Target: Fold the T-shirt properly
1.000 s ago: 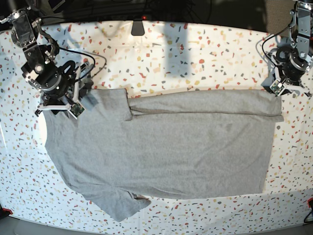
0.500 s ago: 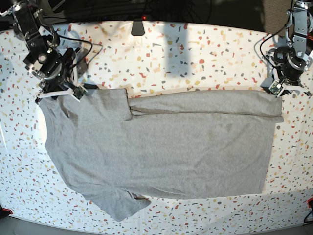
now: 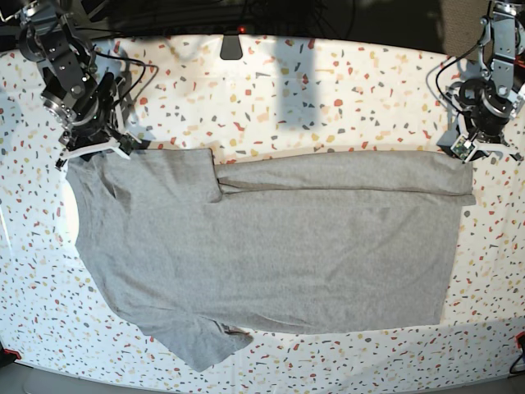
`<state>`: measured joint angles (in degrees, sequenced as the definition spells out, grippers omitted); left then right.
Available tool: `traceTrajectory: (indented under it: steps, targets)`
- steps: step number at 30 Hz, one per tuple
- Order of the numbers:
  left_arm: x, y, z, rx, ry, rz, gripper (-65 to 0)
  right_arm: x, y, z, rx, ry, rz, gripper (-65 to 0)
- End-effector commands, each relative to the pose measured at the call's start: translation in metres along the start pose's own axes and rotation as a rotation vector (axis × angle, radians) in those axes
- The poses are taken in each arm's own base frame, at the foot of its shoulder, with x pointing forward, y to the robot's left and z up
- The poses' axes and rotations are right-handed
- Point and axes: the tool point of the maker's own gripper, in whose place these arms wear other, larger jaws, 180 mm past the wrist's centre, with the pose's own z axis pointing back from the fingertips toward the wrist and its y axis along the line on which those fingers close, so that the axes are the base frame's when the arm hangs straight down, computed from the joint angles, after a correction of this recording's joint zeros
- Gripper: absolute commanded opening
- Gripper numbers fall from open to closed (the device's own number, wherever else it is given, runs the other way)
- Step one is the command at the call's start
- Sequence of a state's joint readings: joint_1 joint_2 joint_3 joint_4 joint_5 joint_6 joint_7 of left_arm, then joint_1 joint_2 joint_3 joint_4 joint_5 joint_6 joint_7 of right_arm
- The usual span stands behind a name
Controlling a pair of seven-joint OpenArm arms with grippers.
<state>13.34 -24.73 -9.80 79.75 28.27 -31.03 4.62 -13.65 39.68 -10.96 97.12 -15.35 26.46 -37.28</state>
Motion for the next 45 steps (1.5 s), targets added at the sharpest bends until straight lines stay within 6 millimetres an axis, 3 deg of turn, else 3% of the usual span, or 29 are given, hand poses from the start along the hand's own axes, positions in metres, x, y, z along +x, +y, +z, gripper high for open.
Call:
traceTrajectory:
  steps: [1, 13, 18, 23, 30, 33, 39, 45]
  targets:
    - [-0.002, 0.004, 0.002, 0.001, 0.010, -0.012, -65.0, -0.001, -0.014, 0.001, -0.040, -0.002, 0.013, -38.9]
    - [-0.002, 0.004, 0.002, 0.001, 0.011, -0.012, -65.0, -0.006, -0.022, -0.013, -0.031, 0.000, 0.015, -40.1]
    - [-0.002, 0.004, 0.002, 0.001, 0.011, -0.012, -65.0, -0.008, -0.021, -0.013, -0.024, 0.008, 0.020, -65.0]
    - [-0.003, 0.008, 0.005, 0.013, 0.005, 0.005, -65.0, -0.005, -0.032, -0.009, -0.085, -0.006, -0.033, -65.0]
    - [-0.001, 0.045, 0.053, 0.121, -0.078, 0.116, -65.0, -0.016, -0.025, 0.016, -0.043, -0.026, -0.043, -65.0]
    - [-0.002, 0.048, 0.076, 0.129, -0.098, 0.129, -65.0, -0.024, -0.021, 0.024, -0.034, -0.006, -0.047, -65.0]
    - [-0.004, 0.032, 0.104, 0.098, -0.103, 0.127, -65.0, -0.032, -0.013, 0.048, -0.030, -0.015, -0.063, -65.0]
    - [-0.016, 0.011, 0.115, 0.051, -0.064, 0.120, -65.0, -0.047, 0.016, 0.070, 0.028, 0.006, -0.050, -65.0]
